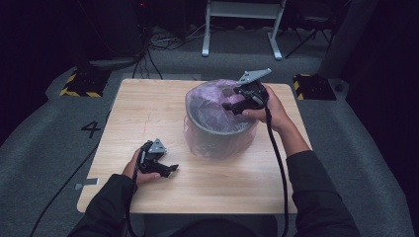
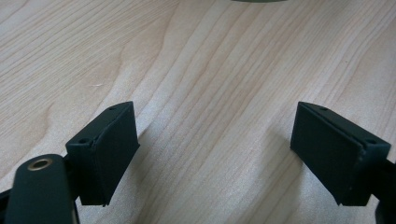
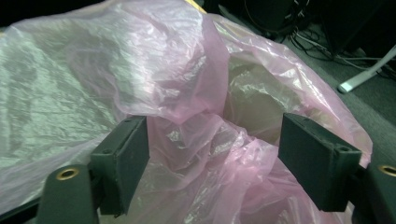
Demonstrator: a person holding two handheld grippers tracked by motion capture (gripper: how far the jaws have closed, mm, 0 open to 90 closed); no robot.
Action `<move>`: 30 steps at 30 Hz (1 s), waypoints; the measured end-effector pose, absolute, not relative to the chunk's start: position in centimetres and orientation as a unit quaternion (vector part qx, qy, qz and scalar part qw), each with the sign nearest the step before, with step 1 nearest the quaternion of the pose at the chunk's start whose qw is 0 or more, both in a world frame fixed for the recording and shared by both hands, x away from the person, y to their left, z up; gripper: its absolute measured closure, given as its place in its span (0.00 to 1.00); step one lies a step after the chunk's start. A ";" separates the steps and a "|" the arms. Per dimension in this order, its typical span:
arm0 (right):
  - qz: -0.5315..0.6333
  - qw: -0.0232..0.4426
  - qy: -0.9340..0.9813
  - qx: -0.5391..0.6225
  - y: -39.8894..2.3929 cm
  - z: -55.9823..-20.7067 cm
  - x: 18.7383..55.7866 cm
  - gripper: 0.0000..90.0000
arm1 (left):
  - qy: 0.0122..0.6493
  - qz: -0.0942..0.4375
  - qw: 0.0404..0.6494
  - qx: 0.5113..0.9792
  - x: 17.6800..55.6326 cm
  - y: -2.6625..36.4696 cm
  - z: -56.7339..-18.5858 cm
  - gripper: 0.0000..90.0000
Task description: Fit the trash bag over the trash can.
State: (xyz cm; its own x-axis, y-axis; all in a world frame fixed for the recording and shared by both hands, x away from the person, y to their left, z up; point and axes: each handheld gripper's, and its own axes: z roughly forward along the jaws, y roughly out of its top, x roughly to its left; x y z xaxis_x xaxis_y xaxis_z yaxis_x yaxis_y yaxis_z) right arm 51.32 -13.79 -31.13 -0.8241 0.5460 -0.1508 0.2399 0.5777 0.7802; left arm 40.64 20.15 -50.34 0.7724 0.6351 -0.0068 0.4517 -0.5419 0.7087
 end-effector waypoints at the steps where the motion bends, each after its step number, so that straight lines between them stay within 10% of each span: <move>1: 0.405 0.193 0.865 0.226 -13.9 -31.1 51.2 0.29 | 0.312 0.127 0.362 0.869 40.6 20.1 -50.3 0.16; 30: 0.465 0.204 0.836 0.206 -15.3 -30.5 48.5 0.23 | 0.313 0.126 0.363 0.869 40.6 20.1 -50.3 0.16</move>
State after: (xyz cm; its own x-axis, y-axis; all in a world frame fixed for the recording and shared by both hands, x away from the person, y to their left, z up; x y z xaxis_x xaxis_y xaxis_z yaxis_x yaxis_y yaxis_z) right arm 48.55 -15.32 -30.49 -0.8312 0.5354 -0.1498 0.1549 0.4818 0.8625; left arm 40.64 20.14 -50.34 0.7720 0.6355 -0.0075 0.4522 -0.5410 0.7091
